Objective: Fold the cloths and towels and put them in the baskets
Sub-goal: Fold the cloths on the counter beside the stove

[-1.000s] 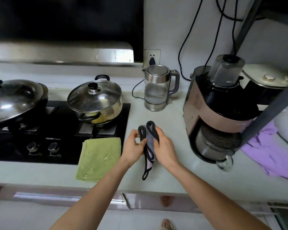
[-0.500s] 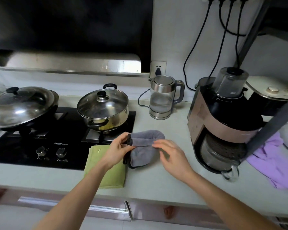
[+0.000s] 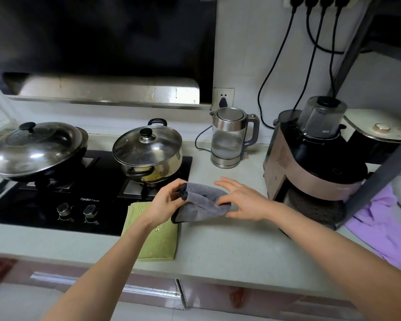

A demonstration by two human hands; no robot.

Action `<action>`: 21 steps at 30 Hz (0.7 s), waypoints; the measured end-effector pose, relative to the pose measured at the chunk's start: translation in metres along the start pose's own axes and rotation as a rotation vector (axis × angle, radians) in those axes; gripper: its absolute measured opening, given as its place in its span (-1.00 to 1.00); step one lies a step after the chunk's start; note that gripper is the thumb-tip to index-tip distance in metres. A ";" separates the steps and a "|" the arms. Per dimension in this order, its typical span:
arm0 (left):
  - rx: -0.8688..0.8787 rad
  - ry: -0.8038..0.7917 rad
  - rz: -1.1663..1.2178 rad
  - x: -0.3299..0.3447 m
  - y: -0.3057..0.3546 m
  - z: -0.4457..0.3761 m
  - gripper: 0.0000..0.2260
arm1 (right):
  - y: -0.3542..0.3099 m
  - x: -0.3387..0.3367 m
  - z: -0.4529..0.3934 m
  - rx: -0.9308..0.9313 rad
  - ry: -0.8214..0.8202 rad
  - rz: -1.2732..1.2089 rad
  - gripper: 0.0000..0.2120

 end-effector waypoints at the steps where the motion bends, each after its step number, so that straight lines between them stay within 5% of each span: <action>1: 0.002 0.018 0.003 -0.001 0.000 0.000 -0.85 | -0.004 0.006 0.000 0.000 -0.019 0.002 -0.67; 5: 0.032 0.154 0.004 -0.012 -0.005 -0.004 -0.84 | -0.003 0.005 0.005 0.160 0.123 -0.120 -0.77; 12: -0.079 0.384 0.216 -0.003 -0.012 -0.015 -0.78 | 0.014 -0.047 0.001 0.406 0.434 -0.518 -0.64; 18: -0.436 0.371 0.025 0.024 -0.025 -0.024 -0.74 | 0.039 -0.045 -0.008 0.718 0.409 -1.007 -0.79; 21: -0.547 0.365 0.197 0.029 -0.034 -0.026 -0.75 | 0.025 -0.047 -0.009 0.656 0.348 -1.502 -0.79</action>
Point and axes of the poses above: each hand's wrist, its own z-axis away from the middle knuckle, its own x-axis out of the palm, y = z × x, the point moved 6 cm from there along -z, towards the middle knuckle, and after that the axes turned 12 degrees about z, right-handed, at the moved point
